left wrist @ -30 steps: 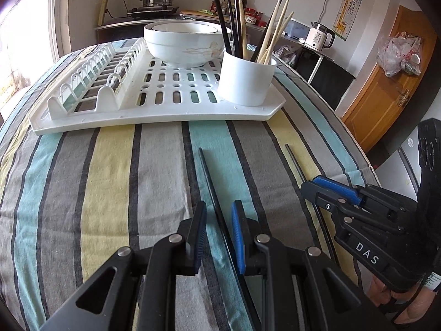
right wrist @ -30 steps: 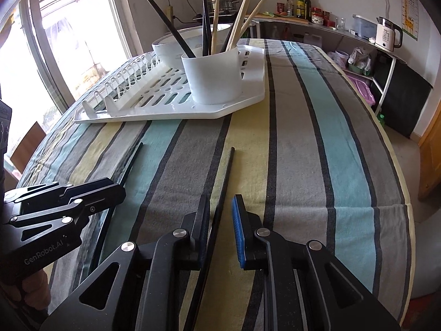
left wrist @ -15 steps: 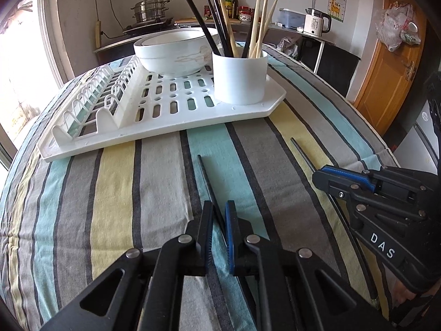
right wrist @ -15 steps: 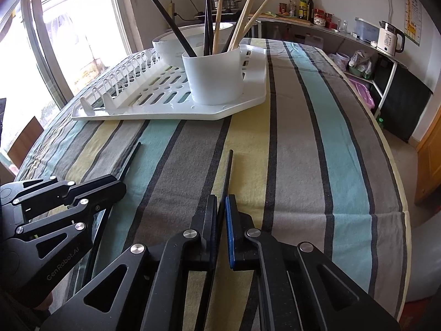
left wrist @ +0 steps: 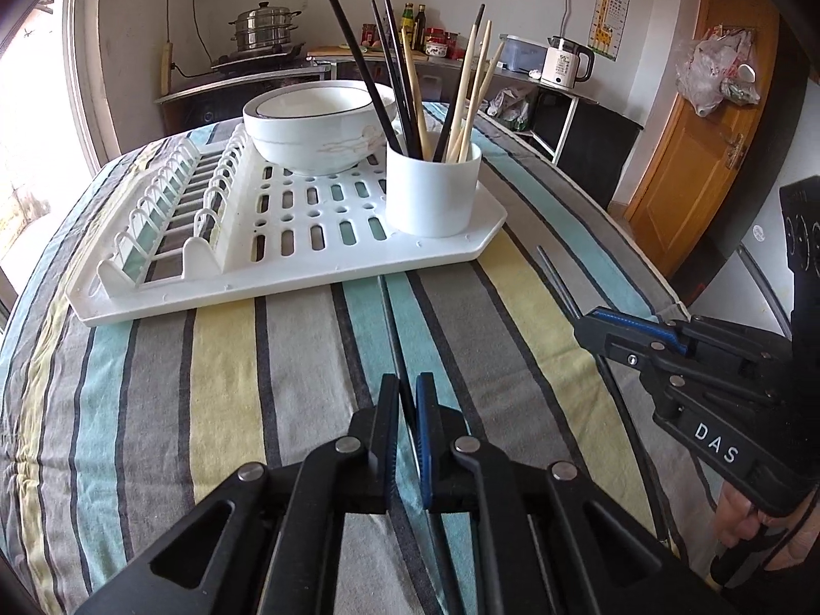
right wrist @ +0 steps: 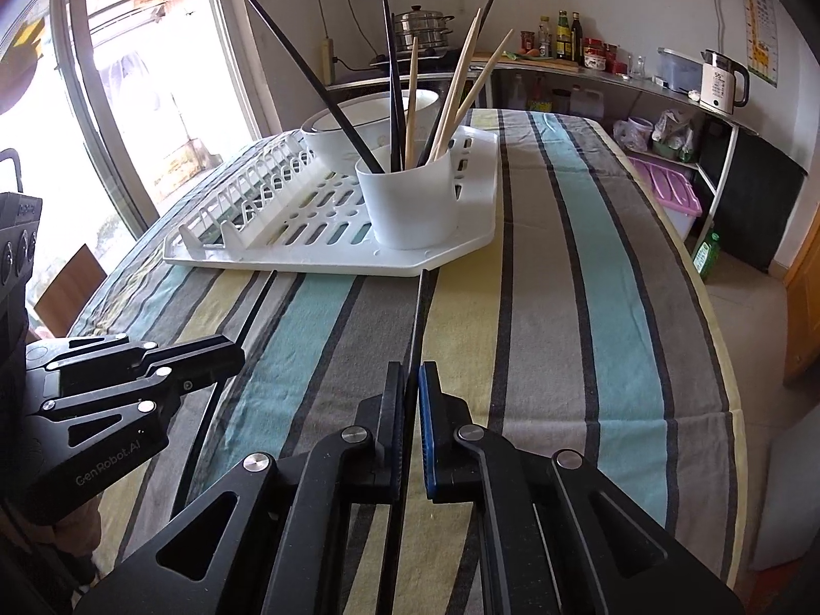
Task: Organize utensils
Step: 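Lift the black chopsticks upright over the white cup with both tools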
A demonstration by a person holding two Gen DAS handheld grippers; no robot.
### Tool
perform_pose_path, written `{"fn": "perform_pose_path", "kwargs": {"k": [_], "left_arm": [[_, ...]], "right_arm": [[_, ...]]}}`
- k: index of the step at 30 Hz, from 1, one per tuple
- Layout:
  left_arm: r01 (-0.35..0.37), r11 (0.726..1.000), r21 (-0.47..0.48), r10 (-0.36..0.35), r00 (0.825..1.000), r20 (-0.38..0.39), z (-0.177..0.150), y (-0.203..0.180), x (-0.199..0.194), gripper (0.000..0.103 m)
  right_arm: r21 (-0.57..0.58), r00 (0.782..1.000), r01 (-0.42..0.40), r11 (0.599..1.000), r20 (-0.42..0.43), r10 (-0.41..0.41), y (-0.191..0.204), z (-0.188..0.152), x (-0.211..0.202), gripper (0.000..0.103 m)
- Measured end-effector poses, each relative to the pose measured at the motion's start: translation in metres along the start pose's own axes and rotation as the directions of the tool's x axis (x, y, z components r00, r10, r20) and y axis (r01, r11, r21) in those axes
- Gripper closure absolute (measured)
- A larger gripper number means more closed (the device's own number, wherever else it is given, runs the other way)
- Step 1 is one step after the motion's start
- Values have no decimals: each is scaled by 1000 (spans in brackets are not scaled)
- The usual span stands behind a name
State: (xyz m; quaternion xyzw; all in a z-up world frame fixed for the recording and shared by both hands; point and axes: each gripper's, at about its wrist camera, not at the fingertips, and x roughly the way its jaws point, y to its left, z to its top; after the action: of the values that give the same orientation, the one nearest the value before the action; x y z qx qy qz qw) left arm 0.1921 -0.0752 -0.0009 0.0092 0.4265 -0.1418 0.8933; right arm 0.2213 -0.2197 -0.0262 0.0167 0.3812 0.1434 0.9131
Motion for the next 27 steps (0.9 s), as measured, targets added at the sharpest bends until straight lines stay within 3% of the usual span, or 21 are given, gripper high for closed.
{"fn": "perform_pose_path", "kwargs": {"k": [8, 27], "left_arm": [[39, 999, 5, -39, 996, 81, 12, 3, -34, 96], [101, 995, 14, -102, 980, 173, 23, 5, -74, 98]], "right_arm": [[17, 995, -33, 999, 90, 31, -1, 11, -26, 98], [14, 978, -53, 998, 205, 49, -1, 22, -61, 98]]}}
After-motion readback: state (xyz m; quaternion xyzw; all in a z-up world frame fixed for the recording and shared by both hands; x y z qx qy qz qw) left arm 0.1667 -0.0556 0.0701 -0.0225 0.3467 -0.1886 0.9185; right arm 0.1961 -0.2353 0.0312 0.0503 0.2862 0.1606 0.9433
